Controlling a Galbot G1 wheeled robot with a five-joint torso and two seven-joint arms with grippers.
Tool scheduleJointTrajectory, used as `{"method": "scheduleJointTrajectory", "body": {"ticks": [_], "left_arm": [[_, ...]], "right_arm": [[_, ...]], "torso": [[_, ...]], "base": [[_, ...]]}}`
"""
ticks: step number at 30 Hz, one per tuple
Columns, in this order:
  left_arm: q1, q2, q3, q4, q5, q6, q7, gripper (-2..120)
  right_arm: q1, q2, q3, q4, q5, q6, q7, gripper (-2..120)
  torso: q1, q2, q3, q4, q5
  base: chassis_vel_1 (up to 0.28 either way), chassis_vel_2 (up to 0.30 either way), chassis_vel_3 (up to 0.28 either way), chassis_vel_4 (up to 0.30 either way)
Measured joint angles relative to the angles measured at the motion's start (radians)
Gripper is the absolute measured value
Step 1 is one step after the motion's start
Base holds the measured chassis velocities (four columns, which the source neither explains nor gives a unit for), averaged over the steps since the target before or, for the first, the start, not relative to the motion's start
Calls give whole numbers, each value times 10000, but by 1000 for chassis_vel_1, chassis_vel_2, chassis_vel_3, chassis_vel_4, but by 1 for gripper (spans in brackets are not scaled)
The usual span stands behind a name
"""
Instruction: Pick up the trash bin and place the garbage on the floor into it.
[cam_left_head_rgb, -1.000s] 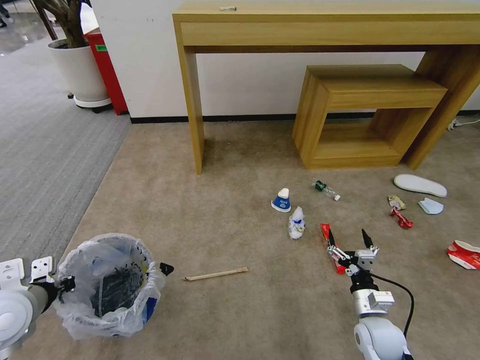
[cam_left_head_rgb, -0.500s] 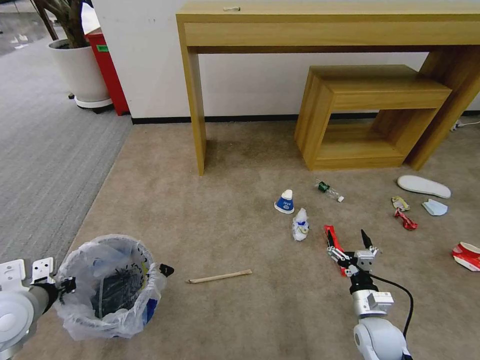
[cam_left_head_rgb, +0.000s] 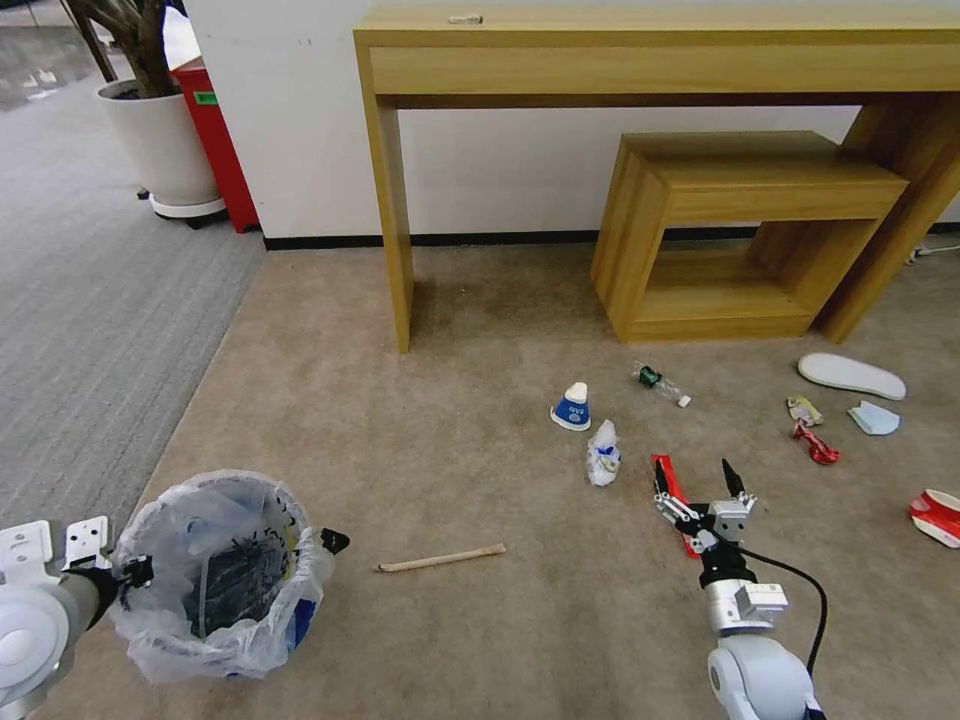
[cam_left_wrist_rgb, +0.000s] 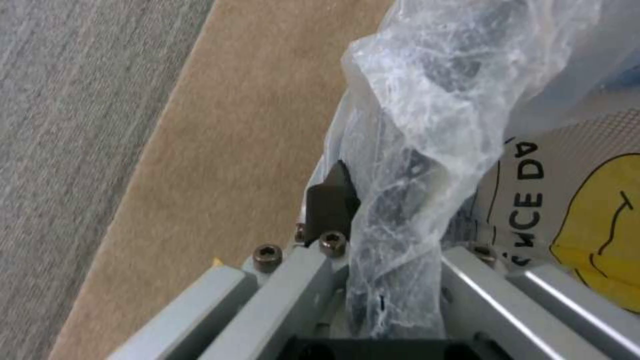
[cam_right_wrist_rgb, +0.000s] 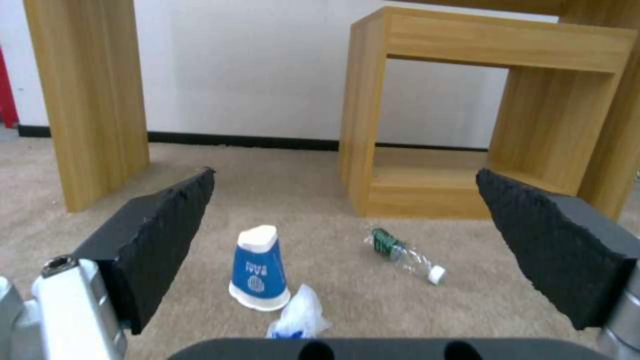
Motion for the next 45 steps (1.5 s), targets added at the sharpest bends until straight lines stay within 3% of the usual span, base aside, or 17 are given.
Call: {"method": "scheduleJointTrajectory", "body": {"ticks": [34,41,44,45], "left_arm": [[-34,-13,64,65,85,0,46,0],[-31,-28,127,112,184,0,116,0],[-20,-78,175,129,293,0,178,0],[-20,-78,175,129,293,0,178,0]], "right_arm": [[102,-112,-92,-285,-59,568,-295,100],[-108,-555,-98,-282,300,394,-1138,100],[-275,-1109,-49,-505,665,497,-2466,100],[-275,-1109,-49,-505,665,497,-2466,100]], "torso": [[0,0,0,0,0],[0,0,0,-1,0],[0,0,1,-1,2],[0,0,1,-1,2]], "base": [[-82,80,80,-82],[0,0,0,0],[0,0,0,0],[0,0,0,0]]}}
